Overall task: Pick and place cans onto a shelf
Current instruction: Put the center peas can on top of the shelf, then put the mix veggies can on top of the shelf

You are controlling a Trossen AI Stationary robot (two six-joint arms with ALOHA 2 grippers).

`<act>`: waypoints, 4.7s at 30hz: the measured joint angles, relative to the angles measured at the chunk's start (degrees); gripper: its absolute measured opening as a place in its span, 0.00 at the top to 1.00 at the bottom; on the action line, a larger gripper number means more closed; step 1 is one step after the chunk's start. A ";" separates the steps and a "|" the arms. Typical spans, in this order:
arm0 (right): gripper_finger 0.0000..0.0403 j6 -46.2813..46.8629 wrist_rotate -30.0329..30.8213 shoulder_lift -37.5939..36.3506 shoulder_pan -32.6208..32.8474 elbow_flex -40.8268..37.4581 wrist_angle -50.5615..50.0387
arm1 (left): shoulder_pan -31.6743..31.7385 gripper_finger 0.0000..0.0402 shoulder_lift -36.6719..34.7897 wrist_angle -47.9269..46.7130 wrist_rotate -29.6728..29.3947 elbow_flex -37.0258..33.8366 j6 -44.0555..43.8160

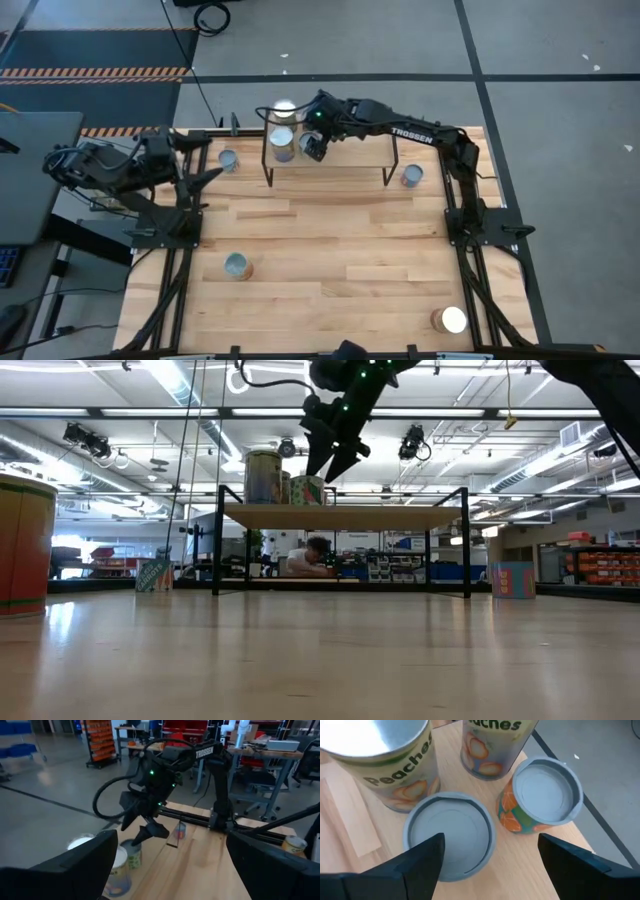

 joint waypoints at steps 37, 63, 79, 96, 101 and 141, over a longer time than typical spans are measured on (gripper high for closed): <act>0.19 3.01 -1.20 -12.62 -2.30 2.97 -3.63 | 0.00 0.05 -4.17 9.32 -2.36 0.00 7.16; 0.11 21.64 -5.67 -55.37 -9.11 -52.43 -17.26 | 0.00 0.05 -3.59 11.05 -6.42 -0.02 7.65; 0.14 76.21 -6.07 -53.37 -22.27 -71.42 -3.94 | 0.00 0.05 -0.83 12.24 -11.54 -0.02 7.23; 0.42 108.82 -5.48 -52.85 -24.86 -79.96 3.81 | 0.00 0.05 -0.22 10.44 -11.54 -0.02 9.34; 0.59 109.93 -5.33 -52.81 -23.31 -81.68 4.43 | 0.00 0.05 -0.20 8.92 -10.53 -0.02 9.35; 0.96 77.02 14.95 -51.92 -23.85 -63.43 -2.07 | -0.02 0.05 -0.20 8.82 -1.42 -0.02 9.72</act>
